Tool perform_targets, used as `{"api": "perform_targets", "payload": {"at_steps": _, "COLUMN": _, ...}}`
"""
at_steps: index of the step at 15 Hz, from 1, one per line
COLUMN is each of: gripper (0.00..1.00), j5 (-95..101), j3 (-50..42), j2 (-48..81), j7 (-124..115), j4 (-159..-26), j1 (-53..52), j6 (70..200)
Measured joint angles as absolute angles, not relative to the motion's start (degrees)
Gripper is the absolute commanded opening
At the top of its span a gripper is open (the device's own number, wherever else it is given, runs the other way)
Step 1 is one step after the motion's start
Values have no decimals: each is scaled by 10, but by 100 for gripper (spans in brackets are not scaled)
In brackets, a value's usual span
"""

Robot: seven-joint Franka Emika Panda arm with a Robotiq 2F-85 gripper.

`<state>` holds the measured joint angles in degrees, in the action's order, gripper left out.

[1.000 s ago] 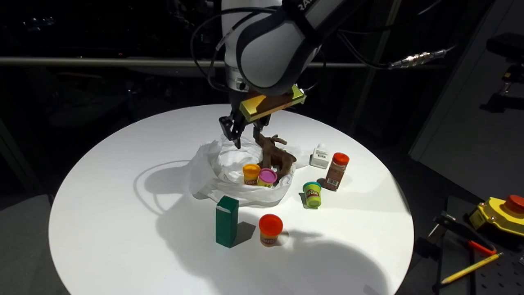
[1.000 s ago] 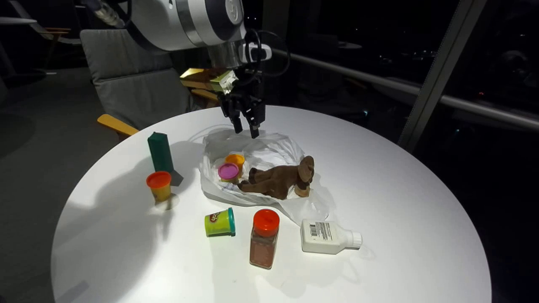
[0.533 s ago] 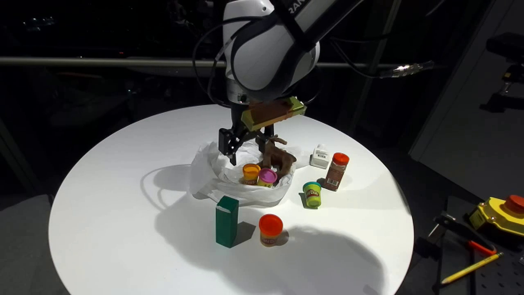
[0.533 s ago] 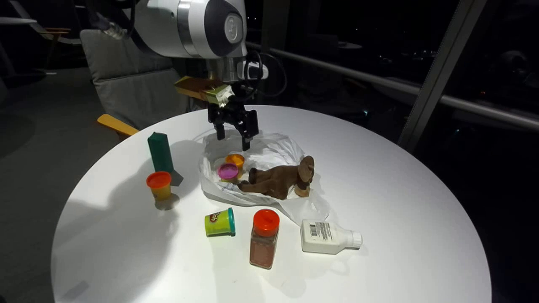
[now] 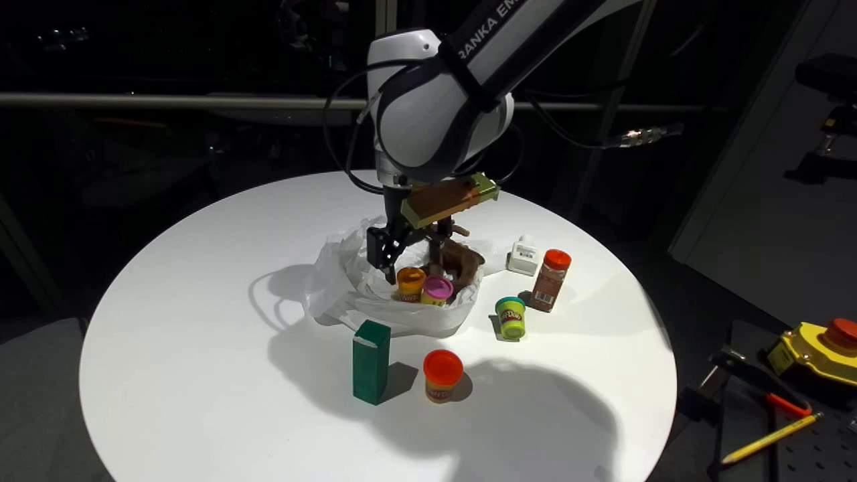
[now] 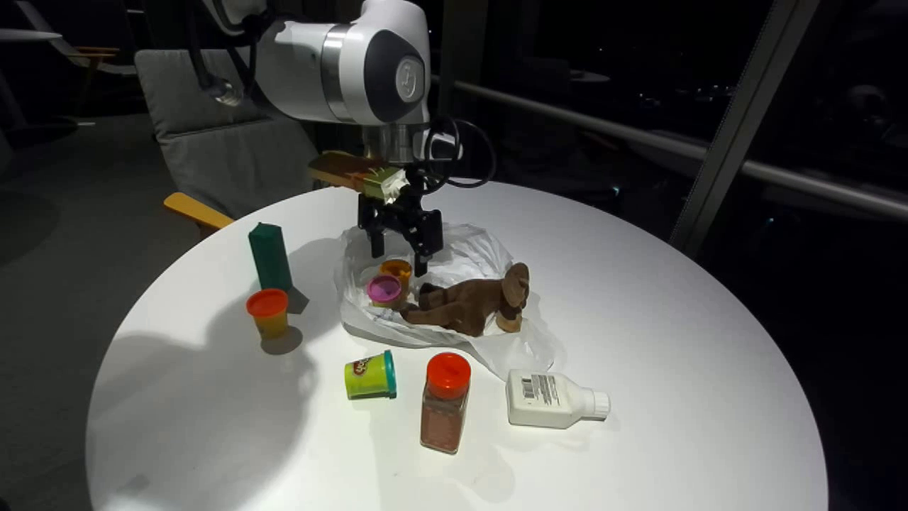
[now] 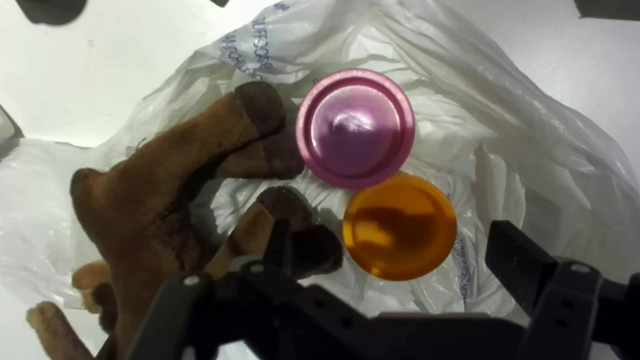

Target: Remove the objects from the plastic bag and put them on the table.

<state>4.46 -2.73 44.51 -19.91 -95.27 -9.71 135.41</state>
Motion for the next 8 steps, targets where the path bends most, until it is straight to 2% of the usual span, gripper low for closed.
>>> {"api": "perform_targets", "payload": {"at_steps": 7, "gripper": 100, "j5": 31, "j3": -23, "j2": 464, "j7": -184, "j4": -931, "j1": -92, "j6": 1335}}
{"api": "perform_targets", "payload": {"at_steps": 8, "gripper": 85, "j5": 31, "j3": -23, "j2": 466, "j7": -182, "j4": -930, "j1": -91, "j6": 1332}}
